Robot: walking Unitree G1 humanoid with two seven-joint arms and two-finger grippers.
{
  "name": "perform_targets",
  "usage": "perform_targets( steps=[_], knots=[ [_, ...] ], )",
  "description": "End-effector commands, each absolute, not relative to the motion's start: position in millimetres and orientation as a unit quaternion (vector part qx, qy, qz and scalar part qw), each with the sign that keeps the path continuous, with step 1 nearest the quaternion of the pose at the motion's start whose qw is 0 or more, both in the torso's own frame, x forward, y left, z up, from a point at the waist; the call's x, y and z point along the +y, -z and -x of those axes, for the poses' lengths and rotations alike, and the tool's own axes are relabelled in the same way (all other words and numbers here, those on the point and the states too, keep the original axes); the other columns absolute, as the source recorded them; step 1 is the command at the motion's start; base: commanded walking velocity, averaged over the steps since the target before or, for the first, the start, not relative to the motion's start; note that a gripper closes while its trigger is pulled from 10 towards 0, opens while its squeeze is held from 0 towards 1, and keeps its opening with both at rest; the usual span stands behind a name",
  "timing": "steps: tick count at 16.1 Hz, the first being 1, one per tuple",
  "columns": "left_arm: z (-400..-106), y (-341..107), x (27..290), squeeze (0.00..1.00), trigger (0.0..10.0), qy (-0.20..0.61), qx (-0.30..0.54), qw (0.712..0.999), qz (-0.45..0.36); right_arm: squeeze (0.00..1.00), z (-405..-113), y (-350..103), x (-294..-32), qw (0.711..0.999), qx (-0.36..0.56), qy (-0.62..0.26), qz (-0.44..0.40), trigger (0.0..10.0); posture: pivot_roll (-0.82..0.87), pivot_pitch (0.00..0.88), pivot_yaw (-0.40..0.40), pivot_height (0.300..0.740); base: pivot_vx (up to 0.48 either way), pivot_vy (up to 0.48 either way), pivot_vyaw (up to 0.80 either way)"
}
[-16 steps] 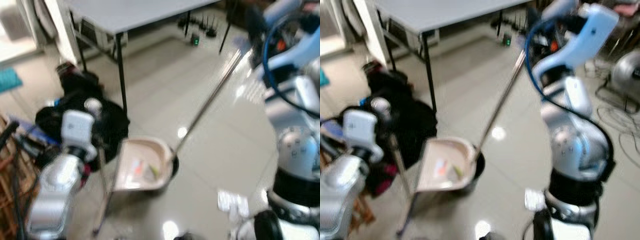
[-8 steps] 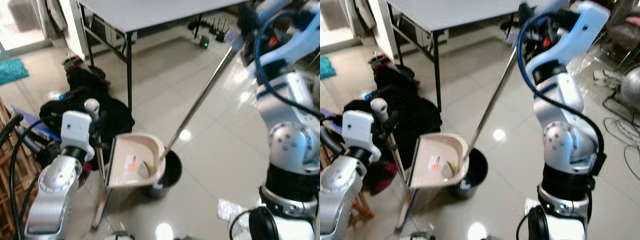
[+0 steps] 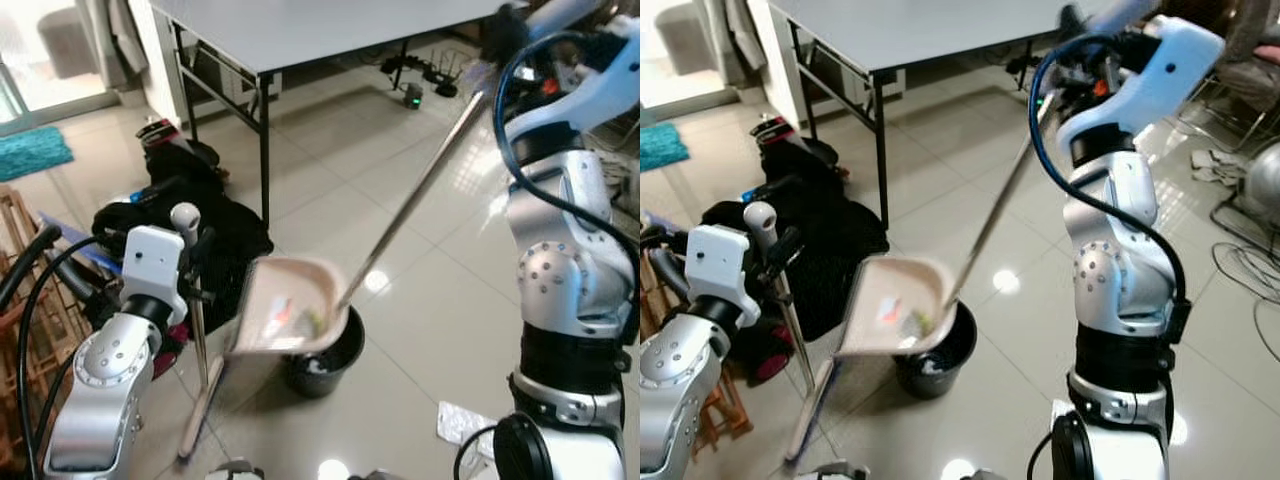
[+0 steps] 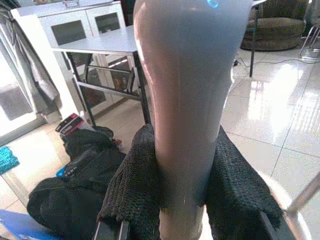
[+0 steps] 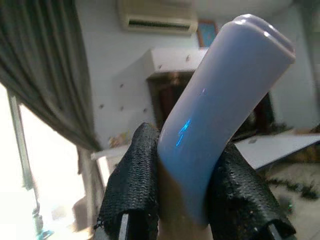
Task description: Sweep floor
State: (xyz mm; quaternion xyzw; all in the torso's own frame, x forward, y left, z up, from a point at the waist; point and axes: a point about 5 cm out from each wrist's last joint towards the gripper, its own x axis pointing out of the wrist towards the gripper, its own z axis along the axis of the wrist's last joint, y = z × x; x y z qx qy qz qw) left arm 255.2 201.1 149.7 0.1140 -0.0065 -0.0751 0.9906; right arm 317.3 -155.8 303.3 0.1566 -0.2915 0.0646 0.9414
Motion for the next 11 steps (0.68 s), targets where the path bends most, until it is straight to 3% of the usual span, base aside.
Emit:
perform_targets(
  steps=[1, 8, 11],
  knots=[
    [-255.5, -154.5, 199.8, 0.00, 10.0, 0.075, -0.021, 0.990, -0.121, 0.00, -314.5, -312.4, -161.8, 0.932, -0.330, -0.056, -0.138, 10.0, 0.16, 0.086, -0.083, 0.740, 0.000, 0.000, 0.00],
    [-250.1, -154.2, 202.9, 0.00, 10.0, 0.071, -0.018, 0.989, -0.129, 0.00, -325.6, -306.6, -133.2, 0.928, -0.354, -0.106, -0.046, 10.0, 0.18, 0.093, -0.093, 0.740, 0.000, 0.000, 0.00],
    [-252.1, -153.7, 199.9, 0.00, 10.0, 0.078, -0.019, 0.988, -0.131, 0.00, -319.7, -306.6, -114.9, 0.910, -0.392, -0.133, -0.007, 10.0, 0.18, 0.089, -0.082, 0.740, 0.000, 0.000, 0.00]
  ],
)
